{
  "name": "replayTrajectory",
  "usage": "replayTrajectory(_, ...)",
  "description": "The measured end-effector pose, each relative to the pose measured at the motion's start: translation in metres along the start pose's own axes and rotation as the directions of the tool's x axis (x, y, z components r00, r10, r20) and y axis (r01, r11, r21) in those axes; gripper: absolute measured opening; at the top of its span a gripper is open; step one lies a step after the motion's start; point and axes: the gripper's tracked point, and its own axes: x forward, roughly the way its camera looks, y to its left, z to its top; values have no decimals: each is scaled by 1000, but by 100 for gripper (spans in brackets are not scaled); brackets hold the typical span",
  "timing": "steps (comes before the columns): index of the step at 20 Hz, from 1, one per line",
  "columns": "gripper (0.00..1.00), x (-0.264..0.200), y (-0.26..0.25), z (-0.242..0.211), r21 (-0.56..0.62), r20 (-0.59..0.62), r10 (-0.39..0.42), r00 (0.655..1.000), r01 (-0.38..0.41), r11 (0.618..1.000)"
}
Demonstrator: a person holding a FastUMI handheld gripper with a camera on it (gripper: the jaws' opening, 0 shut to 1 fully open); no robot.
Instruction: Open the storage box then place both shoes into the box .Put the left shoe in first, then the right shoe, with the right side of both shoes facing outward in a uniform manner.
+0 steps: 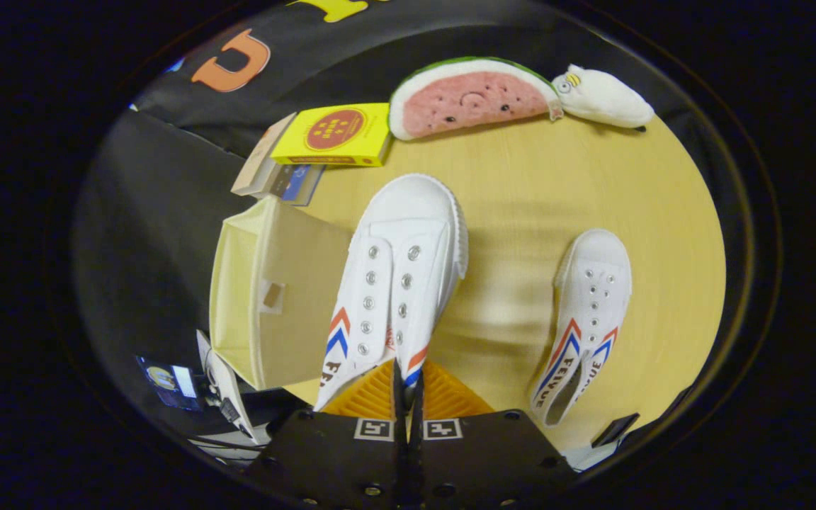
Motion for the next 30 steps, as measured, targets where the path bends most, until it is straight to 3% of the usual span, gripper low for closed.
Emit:
replayTrajectory(7,0,-6,121,-5,-70,3,80,997,-79,994)
replayTrajectory(13,0,35,184,-5,-102,16,55,998,-53,993)
replayTrajectory(22,0,117,233,5,-102,71,-23,997,30,994)
replayTrajectory(30,0,168,241,7,-70,8,-64,998,64,996)
